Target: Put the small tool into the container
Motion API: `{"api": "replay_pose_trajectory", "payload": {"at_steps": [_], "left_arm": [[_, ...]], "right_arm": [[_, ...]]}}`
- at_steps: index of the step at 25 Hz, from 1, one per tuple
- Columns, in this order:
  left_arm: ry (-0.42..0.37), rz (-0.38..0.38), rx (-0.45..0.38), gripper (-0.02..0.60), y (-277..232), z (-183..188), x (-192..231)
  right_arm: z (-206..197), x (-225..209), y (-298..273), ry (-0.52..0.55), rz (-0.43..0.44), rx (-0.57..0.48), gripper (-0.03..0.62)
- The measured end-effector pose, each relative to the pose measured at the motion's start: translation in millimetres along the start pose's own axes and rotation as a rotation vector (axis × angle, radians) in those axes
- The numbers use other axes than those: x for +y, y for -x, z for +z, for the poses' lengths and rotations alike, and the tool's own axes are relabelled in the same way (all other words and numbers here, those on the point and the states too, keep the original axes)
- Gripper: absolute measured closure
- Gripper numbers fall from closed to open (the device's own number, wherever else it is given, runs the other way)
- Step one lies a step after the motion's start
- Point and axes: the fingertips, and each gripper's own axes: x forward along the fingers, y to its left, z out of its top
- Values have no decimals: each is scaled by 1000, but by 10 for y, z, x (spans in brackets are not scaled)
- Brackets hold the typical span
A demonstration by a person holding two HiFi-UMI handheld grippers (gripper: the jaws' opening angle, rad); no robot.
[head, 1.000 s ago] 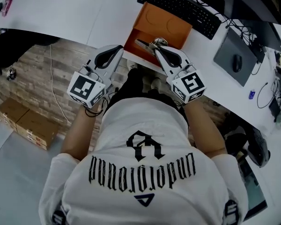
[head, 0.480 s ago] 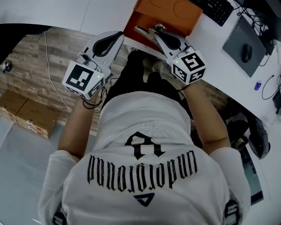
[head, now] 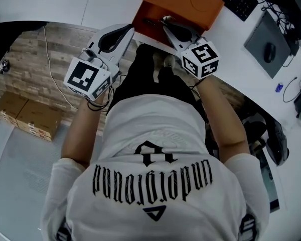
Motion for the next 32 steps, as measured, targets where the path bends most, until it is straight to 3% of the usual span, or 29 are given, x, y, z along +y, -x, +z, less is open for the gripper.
{"api": "replay_pose_trajectory", "payload": {"at_steps": [29, 32], "left_arm": [[18, -3, 23, 568, -88, -181, 5], [20, -2, 25, 569, -85, -201, -6]], "right_arm": [[-229, -340, -166, -85, -133, 131, 568], [-221, -355, -173, -87, -145, 137, 533]]}}
